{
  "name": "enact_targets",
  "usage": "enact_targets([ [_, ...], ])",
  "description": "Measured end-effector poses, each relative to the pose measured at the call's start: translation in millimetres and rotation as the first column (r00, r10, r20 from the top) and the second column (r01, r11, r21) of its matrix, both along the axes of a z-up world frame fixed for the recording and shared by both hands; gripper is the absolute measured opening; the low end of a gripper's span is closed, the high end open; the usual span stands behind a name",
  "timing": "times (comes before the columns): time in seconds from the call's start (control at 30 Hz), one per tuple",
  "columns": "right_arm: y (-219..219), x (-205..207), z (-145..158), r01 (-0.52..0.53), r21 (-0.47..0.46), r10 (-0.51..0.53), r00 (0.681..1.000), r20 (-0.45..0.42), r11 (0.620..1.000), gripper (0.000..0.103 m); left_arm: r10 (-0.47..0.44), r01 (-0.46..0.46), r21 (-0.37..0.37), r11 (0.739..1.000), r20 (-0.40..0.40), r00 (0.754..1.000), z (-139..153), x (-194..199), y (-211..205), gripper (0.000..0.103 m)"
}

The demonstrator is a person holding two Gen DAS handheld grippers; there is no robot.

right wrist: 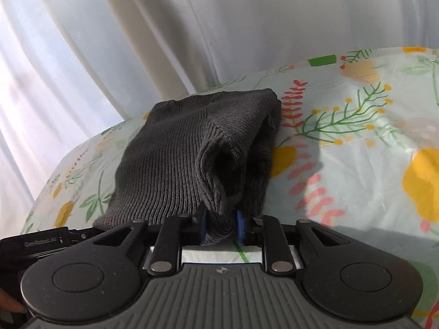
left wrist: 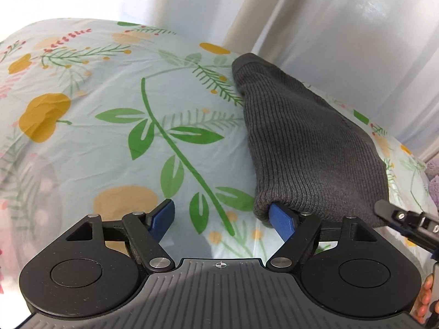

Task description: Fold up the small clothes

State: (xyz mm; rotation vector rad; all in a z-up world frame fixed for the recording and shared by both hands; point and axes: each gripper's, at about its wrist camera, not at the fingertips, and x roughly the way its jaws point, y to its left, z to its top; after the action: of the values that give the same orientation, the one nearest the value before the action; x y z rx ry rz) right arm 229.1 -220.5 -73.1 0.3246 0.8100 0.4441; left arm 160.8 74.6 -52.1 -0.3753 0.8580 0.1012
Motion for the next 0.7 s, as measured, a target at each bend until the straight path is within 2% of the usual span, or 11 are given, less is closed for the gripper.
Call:
enact_targets([
  [0.07, -16, -3, 8, 0.028, 0.059, -0.028, 1.0, 0.011, 0.998, 0.054, -0.004, 0.004, 0.005, 1.0, 0.004, 1.0, 5, -4, 1, 0.081],
  [0.1, -24, -5, 14, 0.039, 0.1, -0.041, 0.999, 0.017, 0.994, 0.059, -0.003, 0.003, 0.011, 1.0, 0.014, 1.0, 9, -6, 1, 0.081],
  [0.17, -31, 2, 18, 0.061, 0.157, -0.062, 0.998, -0.001, 0.986, 0.061, -0.006, 0.005, 0.026, 1.0, 0.039, 0.999, 17, -8, 0, 0.081],
  [0.27, -21, 24, 16, 0.056, 0.185, -0.052, 0.998, -0.027, 0.981, 0.061, -0.022, 0.02, 0.036, 0.999, 0.069, 0.997, 25, 0, -5, 0.082],
  [0.33, -10, 41, 8, 0.054, 0.173, -0.045, 0.997, -0.055, 0.984, 0.055, -0.038, 0.035, 0.056, 0.998, 0.07, 0.997, 27, 9, -11, 0.082],
  [0.4, 0, 56, 2, 0.057, 0.151, -0.045, 0.995, -0.087, 0.987, 0.024, -0.057, 0.051, 0.077, 0.996, 0.075, 0.996, 29, 16, -17, 0.082],
  [0.47, 9, 61, 5, 0.056, 0.103, -0.049, 0.996, -0.074, 0.993, 0.012, -0.071, 0.064, 0.094, 0.994, 0.078, 0.994, 29, 18, -22, 0.082],
  [0.57, 12, 48, 20, 0.053, 0.062, -0.057, 0.996, 0.067, 0.997, 0.012, -0.067, 0.06, 0.1, 0.993, 0.06, 0.996, 22, 22, -23, 0.082],
  [0.63, 13, 50, 14, 0.076, 0.01, -0.076, 0.995, 0.059, 0.997, 0.012, -0.056, 0.052, 0.101, 0.994, 0.028, 0.998, 16, 25, -22, 0.082],
  [0.7, 19, 57, -3, 0.082, -0.089, -0.08, 0.997, 0.023, 0.993, 0.017, -0.043, 0.042, 0.096, 0.995, 0.005, 0.999, 12, 26, -18, 0.082],
])
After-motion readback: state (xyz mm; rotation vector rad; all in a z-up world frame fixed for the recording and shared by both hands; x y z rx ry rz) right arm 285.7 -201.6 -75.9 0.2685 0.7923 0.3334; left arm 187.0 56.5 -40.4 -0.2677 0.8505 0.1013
